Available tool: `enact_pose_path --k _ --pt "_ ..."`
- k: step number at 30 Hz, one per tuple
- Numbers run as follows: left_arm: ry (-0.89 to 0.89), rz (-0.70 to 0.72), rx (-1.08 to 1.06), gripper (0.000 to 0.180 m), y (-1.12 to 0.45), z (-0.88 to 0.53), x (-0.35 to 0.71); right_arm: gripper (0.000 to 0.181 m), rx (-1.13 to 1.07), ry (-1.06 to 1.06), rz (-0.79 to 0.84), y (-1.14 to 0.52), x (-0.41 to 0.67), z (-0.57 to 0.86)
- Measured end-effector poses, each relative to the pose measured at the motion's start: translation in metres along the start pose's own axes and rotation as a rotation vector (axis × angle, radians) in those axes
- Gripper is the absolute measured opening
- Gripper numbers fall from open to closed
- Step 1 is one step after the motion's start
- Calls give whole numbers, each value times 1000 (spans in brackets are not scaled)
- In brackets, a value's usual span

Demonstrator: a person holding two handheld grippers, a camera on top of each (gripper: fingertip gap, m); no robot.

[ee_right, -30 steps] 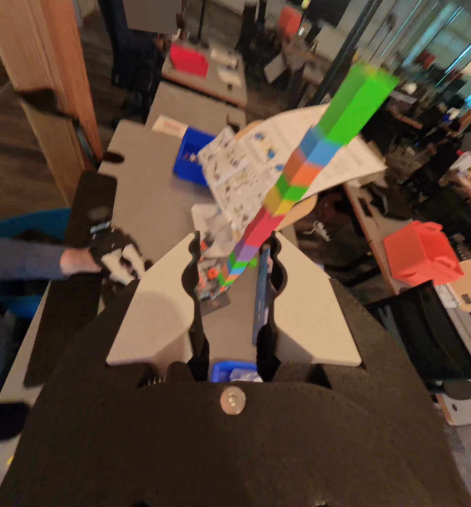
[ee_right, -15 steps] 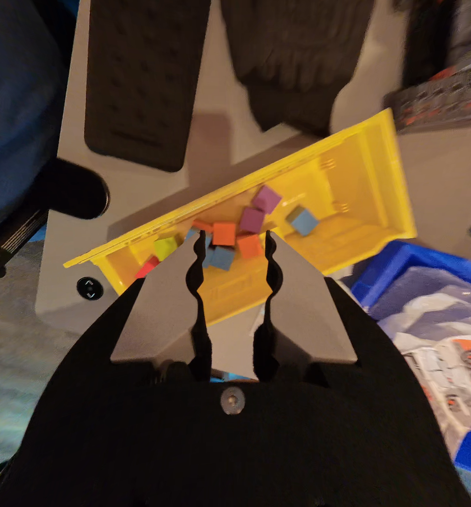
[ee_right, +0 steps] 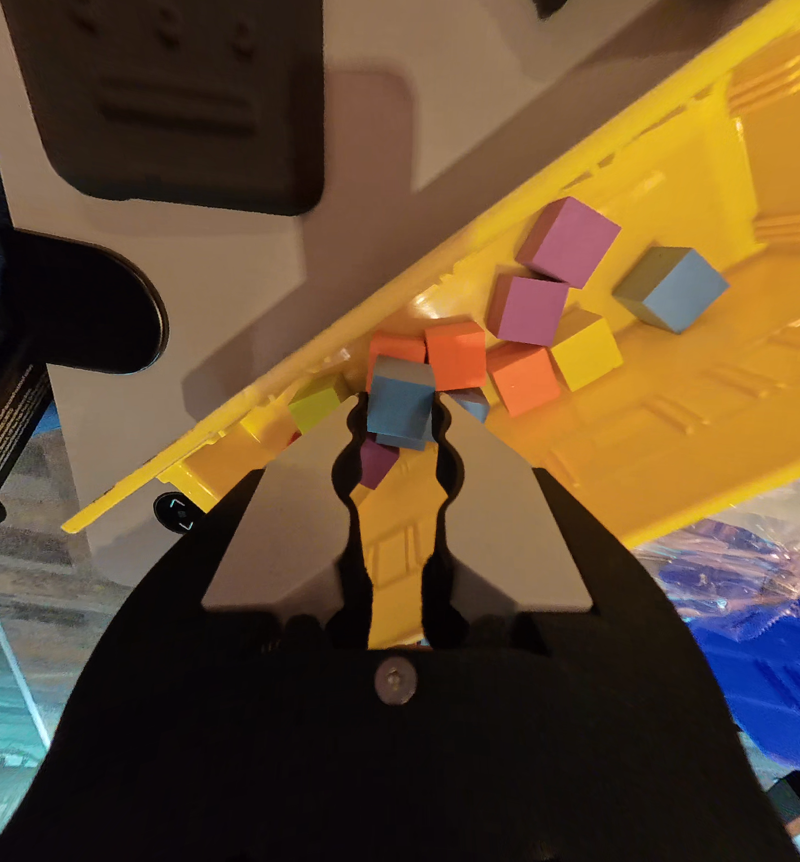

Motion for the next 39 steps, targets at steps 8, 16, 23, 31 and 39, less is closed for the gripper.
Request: enact_pose_path --k 8,16,23,31,39 --pt "8 5 9 6 0 -1 0 25 -227 -37 237 78 0 28" --pt "14 8 23 4 0 -1 -1 25 -481 -57 903 233 26 76" --pt "38 17 36 4 2 -6 -2 25 -619 57 1183 356 66 116" --pt "48 9 46 4 2 -10 -4 25 -643 74 1383 442 109 166" --pt "53 3 39 4 1 -12 -5 25 -562 7 1443 457 133 211"
Point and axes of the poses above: each gripper's, where its closed fingertips meet, y back along the fingers, x out of its top, z = x × y across the jaws, the point moved 10 cm from there along y, back along the fingers, and after that the axes turned 6 degrees about y, right-handed, at the moved point
